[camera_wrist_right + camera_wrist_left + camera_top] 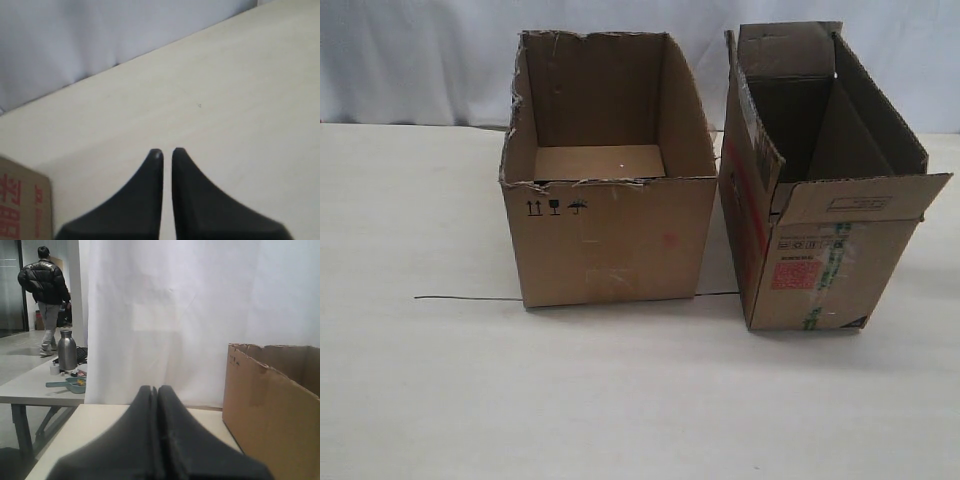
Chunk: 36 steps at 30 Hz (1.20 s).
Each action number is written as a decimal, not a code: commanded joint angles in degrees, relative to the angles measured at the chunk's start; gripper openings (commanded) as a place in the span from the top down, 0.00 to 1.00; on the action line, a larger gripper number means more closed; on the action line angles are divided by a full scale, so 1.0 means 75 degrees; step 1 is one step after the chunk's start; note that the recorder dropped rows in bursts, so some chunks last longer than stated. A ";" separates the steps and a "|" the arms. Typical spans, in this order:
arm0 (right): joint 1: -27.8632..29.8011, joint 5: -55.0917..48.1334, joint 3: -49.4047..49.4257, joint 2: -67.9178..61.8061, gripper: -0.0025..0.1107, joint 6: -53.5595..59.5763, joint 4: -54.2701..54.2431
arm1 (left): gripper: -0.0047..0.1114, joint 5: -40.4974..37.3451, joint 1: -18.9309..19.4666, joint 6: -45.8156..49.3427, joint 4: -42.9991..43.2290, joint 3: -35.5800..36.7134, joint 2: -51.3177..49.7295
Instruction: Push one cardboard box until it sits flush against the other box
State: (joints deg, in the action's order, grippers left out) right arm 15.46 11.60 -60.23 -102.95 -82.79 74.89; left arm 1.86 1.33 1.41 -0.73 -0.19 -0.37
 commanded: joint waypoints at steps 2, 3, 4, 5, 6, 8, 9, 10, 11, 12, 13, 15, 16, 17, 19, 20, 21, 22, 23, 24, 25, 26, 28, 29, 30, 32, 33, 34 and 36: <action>0.0362 -0.0390 0.0535 0.0272 0.93 0.7052 -0.7260 | 0.96 0.0040 -0.0055 -0.0017 0.0011 0.0025 0.0028; 0.0362 -0.1113 0.0597 0.0271 0.93 1.0407 -0.9743 | 0.96 0.0040 -0.0055 -0.0017 0.0011 0.0025 0.0028; 0.0432 -0.1491 0.0597 0.0238 0.93 1.1379 -1.0551 | 0.96 0.0040 -0.0055 -0.0017 0.0011 0.0025 0.0028; 0.0521 -0.2125 0.0597 0.0184 0.93 1.2968 -1.2137 | 0.96 0.0040 -0.0055 -0.0017 0.0011 0.0025 0.0028; 0.0537 -0.2308 0.0597 0.0169 0.93 1.3419 -1.2634 | 0.96 0.0040 -0.0055 -0.0017 0.0011 0.0025 0.0028; 0.0537 -0.3176 0.0470 0.0020 0.93 1.4896 -1.4413 | 0.96 0.0040 -0.0055 -0.0017 0.0011 0.0025 0.0028; 0.0537 -0.4022 0.0253 -0.0139 0.93 1.6393 -1.5879 | 0.96 0.0040 -0.0055 -0.0017 0.0011 0.0025 0.0028; 0.0599 -0.4554 0.0157 -0.0211 0.93 1.7147 -1.6572 | 0.96 0.0040 -0.0055 -0.0017 0.0011 0.0025 0.0028; 0.0660 -0.5048 0.0033 -0.0280 0.93 1.8117 -1.7656 | 0.96 0.0040 -0.0055 -0.0017 0.0011 0.0025 0.0028; 0.0729 -0.5478 -0.0045 -0.0316 0.93 1.8740 -1.8465 | 0.96 0.0040 -0.0055 -0.0017 0.0011 0.0025 0.0028; 0.0817 -0.5934 -0.0101 -0.0332 0.93 1.9399 -1.9477 | 0.96 0.0040 -0.0055 -0.0017 0.0011 0.0025 0.0028; 0.0896 -0.6063 -0.0158 -0.0332 0.93 1.9629 -2.0021 | 0.96 0.0040 -0.0055 -0.0017 0.0011 0.0025 0.0028; 0.0960 -0.6253 -0.0188 -0.0391 0.93 1.9752 -2.0202 | 0.96 0.0040 -0.0055 -0.0017 0.0011 0.0025 0.0028; 0.0958 -0.6522 -0.0248 -0.0471 0.93 1.9808 -2.0241 | 0.96 0.0040 -0.0055 -0.0017 0.0011 0.0025 0.0028; 0.0958 -0.7418 -0.0452 -0.0937 0.93 1.9806 -2.0419 | 0.96 0.0040 -0.0055 -0.0017 0.0011 0.0025 0.0028; 0.0944 -0.7912 -0.0525 -0.1316 0.93 1.9792 -2.0682 | 0.96 0.0040 -0.0055 -0.0017 0.0011 0.0025 0.0028; 0.0944 -0.8084 -0.0538 -0.1463 0.93 1.9792 -2.0762 | 0.96 0.0040 -0.0055 -0.0017 0.0011 0.0025 0.0028; 0.0944 -0.8323 -0.0542 -0.1632 0.93 1.9792 -2.0899 | 0.96 0.0040 -0.0055 -0.0017 0.0011 0.0025 0.0028; 0.0944 -0.8515 -0.0542 -0.1764 0.93 1.9792 -2.1044 | 0.96 0.0040 -0.0055 -0.0017 0.0011 0.0025 0.0028; 0.0944 -0.8781 -0.0542 -0.1931 0.93 1.9792 -2.1207 | 0.96 0.0040 -0.0055 -0.0017 0.0011 0.0025 0.0028; 0.0929 -0.9035 -0.0542 -0.2090 0.93 1.9792 -2.1399 | 0.96 0.0040 -0.0055 -0.0017 0.0011 0.0025 0.0028; 0.0897 -0.9241 -0.0542 -0.2236 0.93 1.9792 -2.1606 | 0.96 0.0040 -0.0055 -0.0017 0.0011 0.0025 0.0028; 0.0786 -0.9542 -0.0542 -0.2478 0.93 1.9792 -2.1931 | 0.96 0.0040 -0.0055 -0.0017 0.0011 0.0025 0.0028; 0.0727 -0.9614 -0.0558 -0.2565 0.93 1.9811 -2.2083 | 0.96 0.0040 -0.0055 -0.0017 0.0011 0.0025 0.0028; 0.0619 -0.9652 -0.0594 -0.2660 0.93 1.9811 -2.2204 | 0.96 0.0040 -0.0055 -0.0019 0.0025 0.0025 0.0028; 0.0355 -0.9668 -0.0740 -0.2824 0.93 1.9793 -2.2308 | 0.96 0.0040 -0.0055 -0.0019 0.0025 0.0025 0.0028; 0.0230 -0.9668 -0.0819 -0.2884 0.93 1.9759 -2.2308 | 0.96 0.0040 -0.0055 -0.0019 0.0025 0.0025 0.0028; 0.0080 -0.9668 -0.0930 -0.2965 0.93 1.9705 -2.2308 | 0.96 0.0040 -0.0055 -0.0019 0.0025 0.0025 0.0028; -0.0204 -0.9601 -0.1146 -0.3096 0.93 1.9671 -2.2360 | 0.96 0.0040 -0.0055 -0.0019 0.0025 0.0025 0.0028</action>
State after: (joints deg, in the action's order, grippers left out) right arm 16.22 -59.58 -67.18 -125.15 64.75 -91.63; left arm 1.86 1.33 1.41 -0.73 -0.19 -0.37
